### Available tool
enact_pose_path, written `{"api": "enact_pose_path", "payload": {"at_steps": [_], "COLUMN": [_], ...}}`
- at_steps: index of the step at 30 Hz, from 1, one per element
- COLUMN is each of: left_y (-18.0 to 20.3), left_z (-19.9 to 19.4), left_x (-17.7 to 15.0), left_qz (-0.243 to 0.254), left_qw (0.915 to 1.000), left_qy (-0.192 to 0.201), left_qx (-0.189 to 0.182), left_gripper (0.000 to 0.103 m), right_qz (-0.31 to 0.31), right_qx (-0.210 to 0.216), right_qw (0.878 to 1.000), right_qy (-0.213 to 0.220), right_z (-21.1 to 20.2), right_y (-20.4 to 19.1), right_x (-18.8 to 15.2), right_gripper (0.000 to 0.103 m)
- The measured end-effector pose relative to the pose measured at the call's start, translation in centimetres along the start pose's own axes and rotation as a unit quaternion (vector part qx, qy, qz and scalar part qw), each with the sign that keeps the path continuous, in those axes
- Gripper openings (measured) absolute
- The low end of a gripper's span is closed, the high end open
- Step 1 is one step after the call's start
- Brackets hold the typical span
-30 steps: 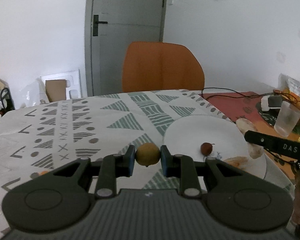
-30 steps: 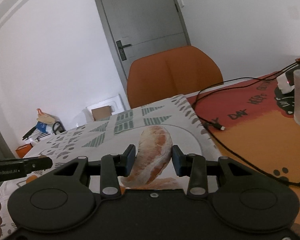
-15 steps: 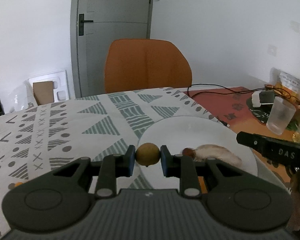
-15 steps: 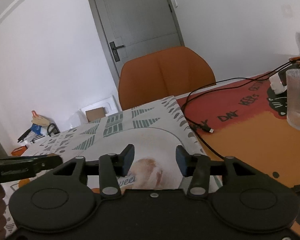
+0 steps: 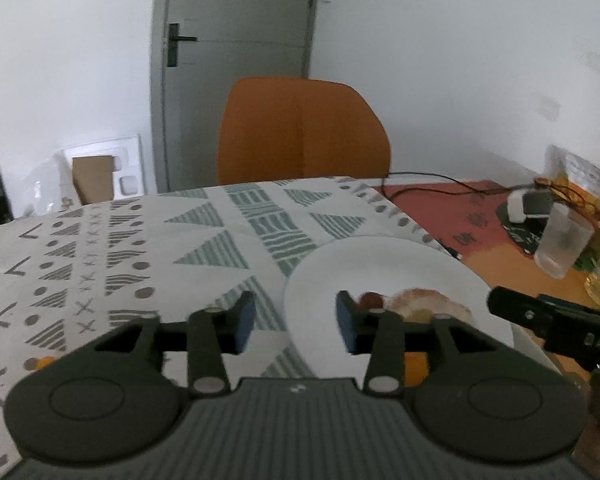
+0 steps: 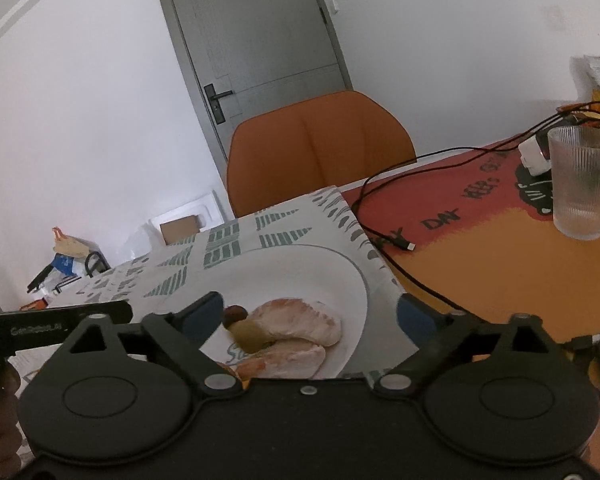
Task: Organize fruits
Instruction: 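Lift both open tools away from the plate and move back to the fruit pile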
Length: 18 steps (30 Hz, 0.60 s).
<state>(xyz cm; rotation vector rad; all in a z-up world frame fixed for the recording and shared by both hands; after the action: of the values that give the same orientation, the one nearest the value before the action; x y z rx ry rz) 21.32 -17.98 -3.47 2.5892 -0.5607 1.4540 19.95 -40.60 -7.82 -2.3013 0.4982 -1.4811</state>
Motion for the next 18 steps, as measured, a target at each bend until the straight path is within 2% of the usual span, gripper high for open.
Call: {"api": "enact_pose_path", "payload": {"at_steps": [3, 5, 7, 9, 18], "left_y": [-0.9, -1.4, -1.9, -2.5, -5.0], "left_z": [-0.7, -1.2, -1.7, -2.3, -3.9], "left_x": [-0.1, -0.2, -0.3, -0.6, -2.2], "left_qz": [-0.007, -0.011, -0.016, -0.017, -0.032], "left_qw": [0.9998, 0.9997, 0.9994, 0.9989, 0.9973], "left_qy": [0.004, 0.004, 0.004, 0.006, -0.006], "left_qx": [0.017, 0.023, 0.031, 0.043, 0.065], "left_gripper": [0.061, 0.067, 0.079, 0.084, 0.087], "right_qz": [-0.003, -0.004, -0.005, -0.008, -0.025], "right_qx": [-0.001, 0.000, 0.001, 0.003, 0.021], "right_qw": [1.000, 1.000, 1.000, 1.000, 0.999], "right_qy": [0.002, 0.005, 0.003, 0.004, 0.000], "right_z": [-0.1, 0.0, 0.1, 0.1, -0.2], "right_y": [-0.4, -0.7, -1.0, -1.4, -3.8], "right_x": [-0.2, -0.3, -0.5, -0.6, -1.7], "right_gripper": [0.102, 0.103, 0.103, 0.103, 0.103]}}
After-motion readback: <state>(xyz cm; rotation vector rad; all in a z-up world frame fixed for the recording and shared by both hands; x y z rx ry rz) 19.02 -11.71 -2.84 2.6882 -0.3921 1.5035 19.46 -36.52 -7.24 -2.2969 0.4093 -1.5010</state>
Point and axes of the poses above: each gripper's, at about its wrist camera, not at the fingertips, and z roughly the way its jaws point, y to its right, x to its top, the point moved 4 cm from there along z, roughly the way its jaws point, and after that the axes turned 11 degrees about z, right-handed, at the moved point
